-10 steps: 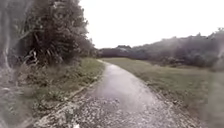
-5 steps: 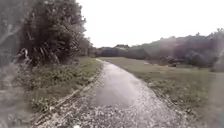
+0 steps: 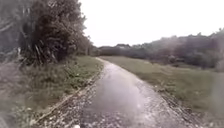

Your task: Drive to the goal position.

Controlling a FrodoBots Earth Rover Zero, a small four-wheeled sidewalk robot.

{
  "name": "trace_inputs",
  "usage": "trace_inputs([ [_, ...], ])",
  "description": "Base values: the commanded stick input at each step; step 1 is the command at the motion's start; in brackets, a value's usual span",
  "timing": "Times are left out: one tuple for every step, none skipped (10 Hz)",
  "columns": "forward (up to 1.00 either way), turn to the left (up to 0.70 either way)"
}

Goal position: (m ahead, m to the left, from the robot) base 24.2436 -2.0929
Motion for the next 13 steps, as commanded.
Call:
trace_inputs([
  [0.7,0.0],
  [0.7,0.0],
  [0.7,0.0],
  [0.7,0.0],
  [0.7,0.0],
  [0.7,0.0],
  [0.7,0.0],
  [0.7,0.0],
  [0.7,0.0],
  [0.7,0.0],
  [0.7,-0.13],
  [0.7,-0.17],
  [0.7,-0.03],
])
